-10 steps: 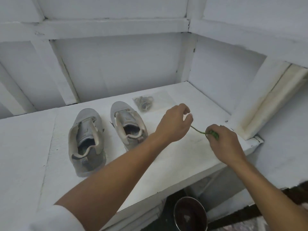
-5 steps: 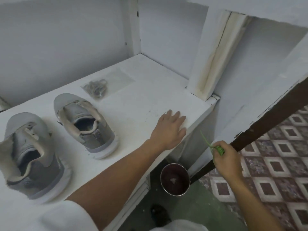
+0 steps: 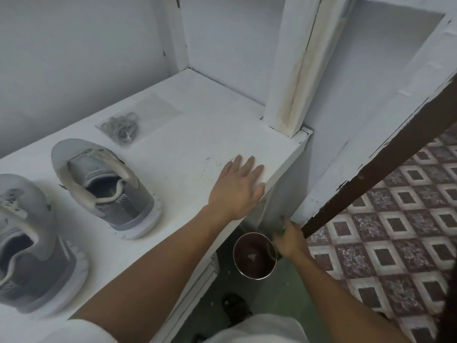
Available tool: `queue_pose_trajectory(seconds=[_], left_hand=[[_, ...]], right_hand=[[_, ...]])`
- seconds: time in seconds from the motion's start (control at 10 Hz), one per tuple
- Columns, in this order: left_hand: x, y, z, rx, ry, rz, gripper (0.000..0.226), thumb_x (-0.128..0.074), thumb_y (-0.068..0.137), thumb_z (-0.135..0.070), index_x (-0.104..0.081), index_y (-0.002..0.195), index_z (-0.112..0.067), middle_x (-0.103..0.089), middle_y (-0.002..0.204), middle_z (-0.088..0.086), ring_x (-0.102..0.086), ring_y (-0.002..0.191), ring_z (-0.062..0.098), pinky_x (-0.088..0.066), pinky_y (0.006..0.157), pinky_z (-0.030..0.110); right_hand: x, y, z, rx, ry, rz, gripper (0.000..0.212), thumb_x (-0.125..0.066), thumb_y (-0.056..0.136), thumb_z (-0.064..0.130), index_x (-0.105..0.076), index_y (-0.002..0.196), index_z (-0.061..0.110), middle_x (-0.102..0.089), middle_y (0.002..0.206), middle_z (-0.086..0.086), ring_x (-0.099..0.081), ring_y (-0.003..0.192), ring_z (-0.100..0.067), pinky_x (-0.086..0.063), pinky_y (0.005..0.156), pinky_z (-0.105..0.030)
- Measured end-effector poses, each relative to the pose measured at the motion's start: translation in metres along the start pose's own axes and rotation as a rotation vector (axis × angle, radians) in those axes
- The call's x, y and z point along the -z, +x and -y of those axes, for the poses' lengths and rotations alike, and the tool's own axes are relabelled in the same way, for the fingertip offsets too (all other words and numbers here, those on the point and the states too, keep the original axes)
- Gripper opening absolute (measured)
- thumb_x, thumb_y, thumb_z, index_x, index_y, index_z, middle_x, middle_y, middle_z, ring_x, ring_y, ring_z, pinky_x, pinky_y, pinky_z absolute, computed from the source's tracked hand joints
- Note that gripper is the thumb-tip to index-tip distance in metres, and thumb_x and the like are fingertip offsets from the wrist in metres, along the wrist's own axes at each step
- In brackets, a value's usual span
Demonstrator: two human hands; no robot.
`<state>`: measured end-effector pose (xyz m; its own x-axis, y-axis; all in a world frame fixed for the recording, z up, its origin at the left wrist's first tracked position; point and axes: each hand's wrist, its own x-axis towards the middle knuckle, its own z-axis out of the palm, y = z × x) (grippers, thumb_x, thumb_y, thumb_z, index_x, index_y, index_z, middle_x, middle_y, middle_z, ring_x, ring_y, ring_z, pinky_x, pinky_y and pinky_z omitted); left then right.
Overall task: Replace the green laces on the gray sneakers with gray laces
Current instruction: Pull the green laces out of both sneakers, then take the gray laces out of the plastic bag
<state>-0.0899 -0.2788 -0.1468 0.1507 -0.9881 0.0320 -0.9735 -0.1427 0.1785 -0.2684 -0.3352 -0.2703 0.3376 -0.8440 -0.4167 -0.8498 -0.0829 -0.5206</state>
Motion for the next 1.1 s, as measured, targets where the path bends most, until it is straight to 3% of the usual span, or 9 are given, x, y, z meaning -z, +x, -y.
queue_pose_trajectory(seconds=[0.1, 0.6, 0.8, 0.9, 1.1], left_hand=[[0.000, -0.001, 0.000, 0.002, 0.005, -0.008, 0.054, -0.025, 0.103, -0.043, -0.025, 0.152, -0.022, -0.015, 0.162, 0.005, -0.006, 0.149, 0.030, -0.005, 0.120, 0.039], [0.002, -0.001, 0.000, 0.027, -0.069, -0.005, 0.053, -0.028, 0.103, -0.042, -0.027, 0.151, -0.022, -0.016, 0.161, 0.004, -0.006, 0.149, 0.029, -0.006, 0.122, 0.040], [0.014, -0.006, 0.002, 0.106, -0.361, -0.058, 0.046, -0.040, 0.103, -0.033, -0.041, 0.145, -0.015, -0.030, 0.156, 0.006, -0.014, 0.148, 0.027, -0.014, 0.118, 0.038], [0.029, -0.009, 0.003, 0.214, -0.486, -0.122, 0.046, -0.043, 0.101, -0.032, -0.041, 0.145, -0.019, -0.031, 0.156, 0.002, -0.013, 0.148, 0.022, -0.013, 0.119, 0.036], [0.084, -0.017, 0.014, 0.328, -0.563, -0.352, 0.042, -0.049, 0.098, -0.028, -0.047, 0.140, -0.020, -0.042, 0.149, -0.002, -0.032, 0.140, 0.016, -0.025, 0.116, 0.032]], right_hand=[[0.007, 0.005, 0.008, 0.001, 0.098, -0.026, 0.068, -0.058, 0.093, 0.028, -0.024, 0.151, 0.018, -0.028, 0.151, -0.010, -0.040, 0.133, -0.034, -0.038, 0.108, -0.044], [0.045, -0.002, 0.025, 0.058, 0.166, -0.078, 0.058, -0.055, 0.094, 0.012, -0.033, 0.147, 0.015, -0.028, 0.152, -0.008, -0.038, 0.134, -0.029, -0.035, 0.108, -0.039], [0.085, -0.024, 0.071, 0.210, 0.270, -0.201, 0.052, -0.055, 0.096, 0.021, -0.035, 0.144, 0.021, -0.032, 0.150, -0.001, -0.041, 0.132, -0.022, -0.036, 0.103, -0.032], [0.105, -0.033, 0.096, 0.286, 0.321, -0.246, 0.053, -0.055, 0.096, 0.020, -0.034, 0.145, 0.022, -0.029, 0.150, 0.003, -0.035, 0.135, -0.016, -0.030, 0.099, -0.025], [0.124, -0.042, 0.157, 0.455, 0.304, -0.188, 0.058, -0.059, 0.093, 0.028, -0.032, 0.144, 0.027, -0.025, 0.152, 0.008, -0.030, 0.137, -0.010, -0.030, 0.095, -0.024]])
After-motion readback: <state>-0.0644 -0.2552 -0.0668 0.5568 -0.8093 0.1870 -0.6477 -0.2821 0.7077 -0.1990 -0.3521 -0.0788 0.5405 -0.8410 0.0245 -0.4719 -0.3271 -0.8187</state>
